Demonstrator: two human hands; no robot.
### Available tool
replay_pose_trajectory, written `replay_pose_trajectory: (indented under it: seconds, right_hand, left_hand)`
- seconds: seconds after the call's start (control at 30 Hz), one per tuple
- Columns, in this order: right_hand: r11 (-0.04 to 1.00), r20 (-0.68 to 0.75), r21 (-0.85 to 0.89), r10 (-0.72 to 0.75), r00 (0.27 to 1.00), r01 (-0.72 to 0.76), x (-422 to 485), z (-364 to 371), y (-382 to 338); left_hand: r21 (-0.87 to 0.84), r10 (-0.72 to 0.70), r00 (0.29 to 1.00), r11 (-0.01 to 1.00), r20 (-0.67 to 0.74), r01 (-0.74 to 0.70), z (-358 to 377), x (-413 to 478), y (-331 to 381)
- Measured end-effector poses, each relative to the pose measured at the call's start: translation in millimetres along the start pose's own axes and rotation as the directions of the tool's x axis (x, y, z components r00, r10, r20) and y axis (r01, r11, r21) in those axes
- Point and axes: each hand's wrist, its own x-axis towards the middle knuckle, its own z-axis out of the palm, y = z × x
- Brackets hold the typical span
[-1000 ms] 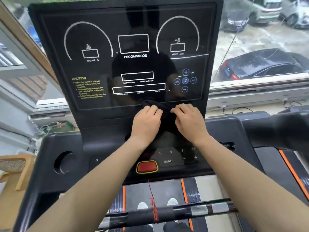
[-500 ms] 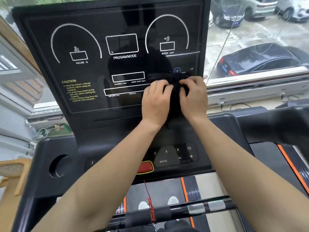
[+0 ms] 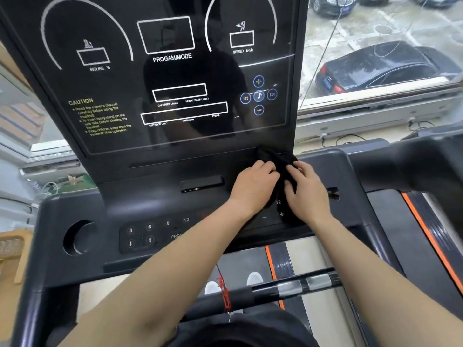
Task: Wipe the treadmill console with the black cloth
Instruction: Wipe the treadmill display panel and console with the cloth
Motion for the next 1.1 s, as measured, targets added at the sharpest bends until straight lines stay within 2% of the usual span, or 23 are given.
replay_pose_trajectory:
  seconds: [0.13,0.27,0.4,0.47,0.57,0.63,0.7,0.77,0.87,0.93,1.1]
  right_hand:
    - [0.992,0.008,-0.115,-0.056,0.998,0.057,-32.3,20.3,-5.9]
    - [0.942,-0.075,-0.224,-0.274,0.959,0.252,-66.5,34.6,-19.1]
    - [0.925,-0.018,-0.233,-0.312,0.95,0.3,-91.5,43.8,-44.2]
    - [0.918,0.036,-0.276,-0.288,0.957,0.286,-81.3,45.5,-45.7]
    - [0.925,0.117,-0.324,-0.168,0.979,0.197,-57.2,42.2,-28.1]
    - [0.925,0.176,-0.357,-0.071,0.982,0.131,-53.8,34.4,-10.2]
    - [0.925,0.2,-0.376,0.025,0.98,0.053,-66.8,24.4,7.1]
    - [0.922,0.21,-0.388,0.084,0.974,0.004,-93.5,17.0,15.6]
    - [0.913,0.252,-0.406,0.08,0.965,0.03,-133.4,22.3,5.7]
    - [0.921,0.286,-0.381,0.042,0.957,0.074,-138.0,30.8,-7.0]
    - [0.94,0.317,-0.285,-0.092,0.944,0.188,-77.9,38.2,-13.5]
  left_hand:
    - [-0.028,0.087,0.996,0.996,0.013,-0.087,2.2,-37.1,-12.7]
    - [-0.096,-0.014,0.999,0.995,0.032,0.017,-14.0,-86.8,-2.5]
    - [-0.055,-0.107,0.994,0.993,-0.002,0.107,-22.0,-114.1,-12.7]
    - [-0.024,-0.163,0.987,0.986,-0.001,0.163,-19.2,-112.2,-20.2]
    - [-0.01,-0.212,0.977,0.977,0.04,0.212,-9.2,-86.2,-17.8]
    - [0.011,-0.123,0.976,0.992,0.178,0.123,-0.7,-64.9,-1.6]
    - [-0.006,-0.033,0.938,0.999,0.346,0.037,7.9,-53.3,23.6]
    - [-0.007,0.027,0.899,1.0,0.437,-0.027,14.0,-60.0,44.4]
    - [-0.007,0.114,0.885,0.992,0.452,-0.124,15.0,-92.7,47.6]
    - [0.012,0.12,0.889,0.99,0.441,-0.139,11.9,-111.2,34.1]
    - [0.081,-0.042,0.882,0.997,0.47,0.004,-1.3,-84.6,2.3]
